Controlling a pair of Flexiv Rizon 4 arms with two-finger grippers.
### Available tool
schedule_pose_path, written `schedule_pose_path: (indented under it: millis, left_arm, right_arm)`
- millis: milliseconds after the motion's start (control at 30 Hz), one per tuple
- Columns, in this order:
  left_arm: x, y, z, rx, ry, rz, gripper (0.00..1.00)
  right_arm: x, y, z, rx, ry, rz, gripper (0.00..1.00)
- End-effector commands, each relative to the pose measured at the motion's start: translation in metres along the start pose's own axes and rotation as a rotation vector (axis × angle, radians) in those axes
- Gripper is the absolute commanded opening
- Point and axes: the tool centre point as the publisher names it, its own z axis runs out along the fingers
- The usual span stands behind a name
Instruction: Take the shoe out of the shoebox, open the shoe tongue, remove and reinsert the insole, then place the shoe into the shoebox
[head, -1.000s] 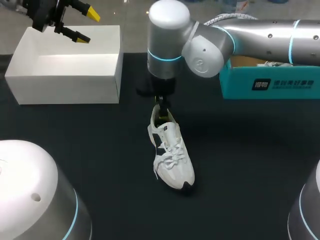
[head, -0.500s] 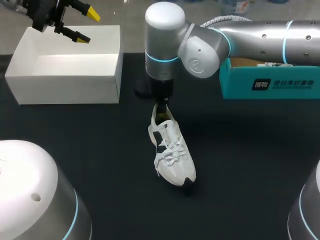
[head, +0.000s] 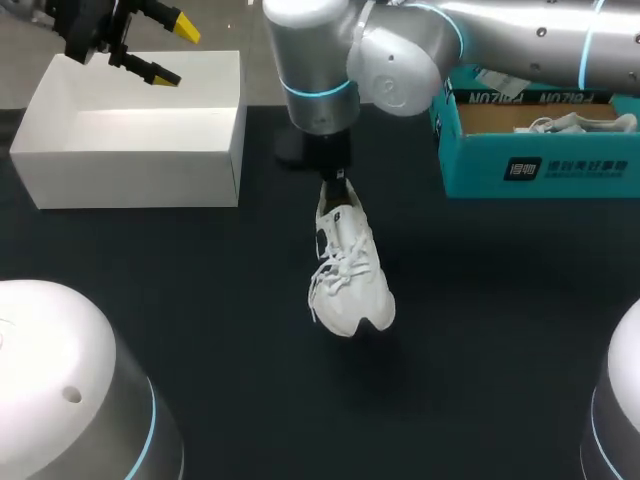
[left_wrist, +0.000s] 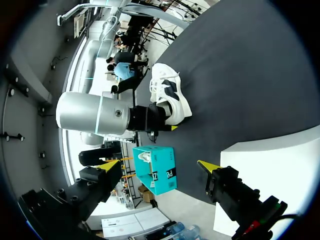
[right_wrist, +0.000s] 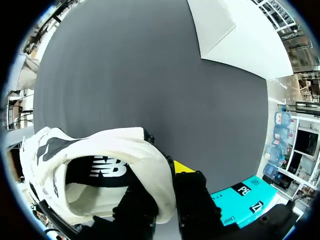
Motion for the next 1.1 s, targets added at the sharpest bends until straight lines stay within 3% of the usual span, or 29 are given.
schedule_pose_path:
  millis: [33,267,400,1100]
  left_arm:
    - [0.000,0.000,0.000,0.001,0.003,0.001,1.00]
    - [0.000,0.000,0.000,0.001,0.003,0.001,1.00]
    - [0.000,0.000,0.000,0.001,0.003,0.001,1.00]
    - [0.000,0.000,0.000,0.001,0.003,0.001,1.00]
  right_arm:
    - [-0.003,-0.024,-0.081,-0.020,-0.059,-0.020,0.00]
    - [-0.034,-0.042,-0.124,0.022,-0.155,-0.056,0.00]
    - [-0.044,-0.050,-0.139,-0.024,-0.203,-0.092,0.00]
    - [-0.044,-0.054,-0.142,-0.073,-0.176,-0.079,0.00]
